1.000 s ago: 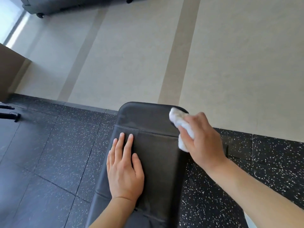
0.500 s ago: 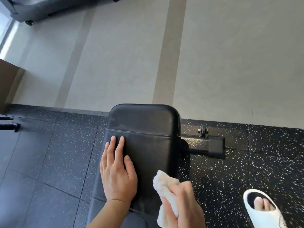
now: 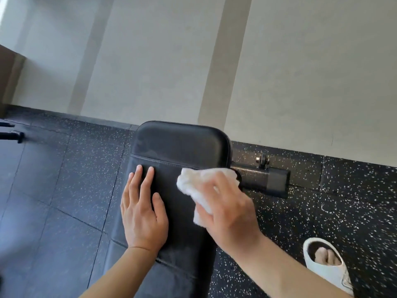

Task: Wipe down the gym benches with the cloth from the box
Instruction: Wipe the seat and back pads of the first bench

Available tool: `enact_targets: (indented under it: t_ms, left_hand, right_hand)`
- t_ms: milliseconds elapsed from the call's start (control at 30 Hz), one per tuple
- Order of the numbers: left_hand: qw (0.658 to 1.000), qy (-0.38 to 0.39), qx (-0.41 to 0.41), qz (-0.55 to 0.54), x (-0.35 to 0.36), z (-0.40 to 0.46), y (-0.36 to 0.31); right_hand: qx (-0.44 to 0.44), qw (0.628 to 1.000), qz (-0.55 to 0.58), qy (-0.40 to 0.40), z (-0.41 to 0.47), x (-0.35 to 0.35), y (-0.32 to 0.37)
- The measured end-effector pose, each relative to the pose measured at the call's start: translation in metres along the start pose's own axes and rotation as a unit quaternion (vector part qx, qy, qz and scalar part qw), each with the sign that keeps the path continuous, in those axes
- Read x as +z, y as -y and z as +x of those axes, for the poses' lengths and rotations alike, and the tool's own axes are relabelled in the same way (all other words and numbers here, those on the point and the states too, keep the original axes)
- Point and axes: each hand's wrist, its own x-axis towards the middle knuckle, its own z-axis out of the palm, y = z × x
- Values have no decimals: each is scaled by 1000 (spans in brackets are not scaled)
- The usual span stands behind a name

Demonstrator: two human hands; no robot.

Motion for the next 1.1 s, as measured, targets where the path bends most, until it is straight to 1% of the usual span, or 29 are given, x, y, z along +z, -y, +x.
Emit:
enact_targets:
  t_ms: [67,133,200,300,367,533,567,600,667,700,800,867,933,1033,1100]
  left_hand:
    - [1000,1,-4,1,0,0,-1]
    - [1000,2,-3,2,-1,0,-2]
    - [1000,4,-3,4,-1,1,-2]
    - [1000,-1,0,3,-1,1,-2]
    - [1000,-6,5,3,0,1,-1]
    - [1000,-15,15,-14,1,-1,3]
    - [1000,-17,3,-14,1,-1,3]
    - [999,-23,-28,-13,0,-2,3]
    - [992,-41,-117,-20,-5,-3,2]
    - [988,-44,-145,-27,-7,-3,0]
    - [988,-28,-148,-42,-8,-7,-3]
    - [989,-7,-141,-42,-9,-17,2]
    - [992,11,-115,-40,-16,-40,14]
    - [994,27,-96,-39,-26,-100,40]
    - [994,24,-98,-29,-30,-148,59]
  right_hand:
    - [-70,994,-53,62,-26,3,11]
    - [-111,985,-92,94,-29,2,11]
    - [-127,980,-125,91,-15,-2,5]
    - [-105,982,-141,61,24,-5,-2]
    - [-112,977,-171,52,49,-2,-1]
    - [-183,948,-231,121,87,27,13]
    - [-189,943,-239,134,97,36,16]
    - [-193,942,-235,144,110,48,22]
    - [-193,943,-220,157,140,75,40]
    - [-195,942,-217,167,153,87,50]
    - [-215,928,-238,190,171,108,67]
    - [-228,922,-255,182,160,108,71]
    - [-249,918,-257,173,128,101,78]
    - [-293,910,-249,154,47,93,95]
    - [-309,904,-233,184,-14,87,102]
